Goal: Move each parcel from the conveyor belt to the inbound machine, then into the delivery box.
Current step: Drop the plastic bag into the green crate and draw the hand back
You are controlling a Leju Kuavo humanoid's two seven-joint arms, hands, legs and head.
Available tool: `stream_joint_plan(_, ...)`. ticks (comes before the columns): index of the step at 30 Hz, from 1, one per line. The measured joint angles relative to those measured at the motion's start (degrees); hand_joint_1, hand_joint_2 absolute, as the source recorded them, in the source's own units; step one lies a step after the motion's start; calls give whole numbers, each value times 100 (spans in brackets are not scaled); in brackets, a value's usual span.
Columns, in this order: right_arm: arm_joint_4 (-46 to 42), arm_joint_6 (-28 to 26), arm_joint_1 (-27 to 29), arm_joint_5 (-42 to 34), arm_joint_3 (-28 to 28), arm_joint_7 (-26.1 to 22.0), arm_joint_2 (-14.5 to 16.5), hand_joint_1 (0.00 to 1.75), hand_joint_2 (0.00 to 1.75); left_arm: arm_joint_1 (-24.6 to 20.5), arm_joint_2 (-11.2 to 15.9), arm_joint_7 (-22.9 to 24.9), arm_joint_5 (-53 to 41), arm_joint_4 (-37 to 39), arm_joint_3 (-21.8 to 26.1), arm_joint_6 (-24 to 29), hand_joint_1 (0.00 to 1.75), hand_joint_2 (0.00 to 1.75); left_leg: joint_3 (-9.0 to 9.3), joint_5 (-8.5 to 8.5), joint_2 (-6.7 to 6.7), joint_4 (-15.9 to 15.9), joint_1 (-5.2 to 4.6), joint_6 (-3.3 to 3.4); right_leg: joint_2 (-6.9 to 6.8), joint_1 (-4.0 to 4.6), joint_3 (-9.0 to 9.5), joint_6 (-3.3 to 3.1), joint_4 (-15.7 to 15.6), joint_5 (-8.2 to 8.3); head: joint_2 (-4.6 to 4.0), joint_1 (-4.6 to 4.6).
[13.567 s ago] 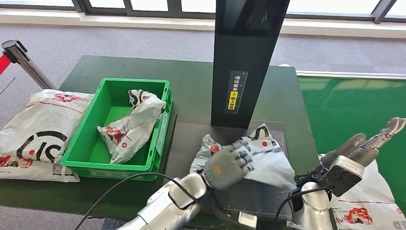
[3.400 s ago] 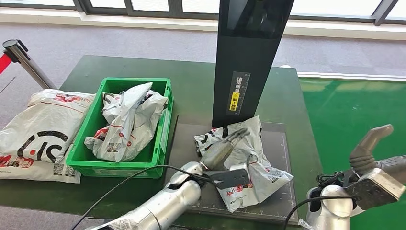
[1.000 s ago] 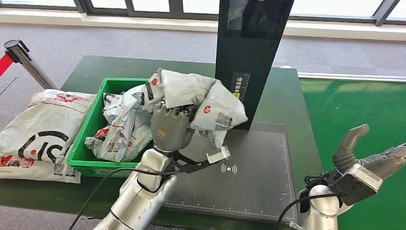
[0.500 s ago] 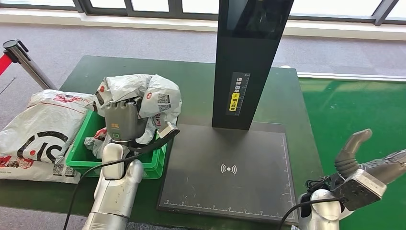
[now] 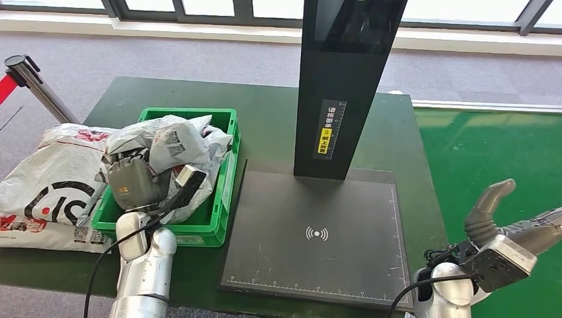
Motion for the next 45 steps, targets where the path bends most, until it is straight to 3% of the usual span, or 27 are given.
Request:
stream_joint_plan(6,20,1,10,-21,0,0,-2,0,175,-46,-2,-45,57,179,220,1,0,0,0,0,0,0,0,0,-1,0,0,0,0,0,0,0)
stream_joint_plan(18,32,0,61,-125,0,1,-8,0,175,-60,-37,-1117,1041,184,367,2,0,0,0,0,0,0,0,0,-1,0,0,0,0,0,0,0)
stream_joint_plan(45,191,0,59,-159,0,2,-33,0,175,-60,-69,-667,605,-5,-173,2,0,0,0,0,0,0,0,0,-1,0,1,0,0,0,0,0)
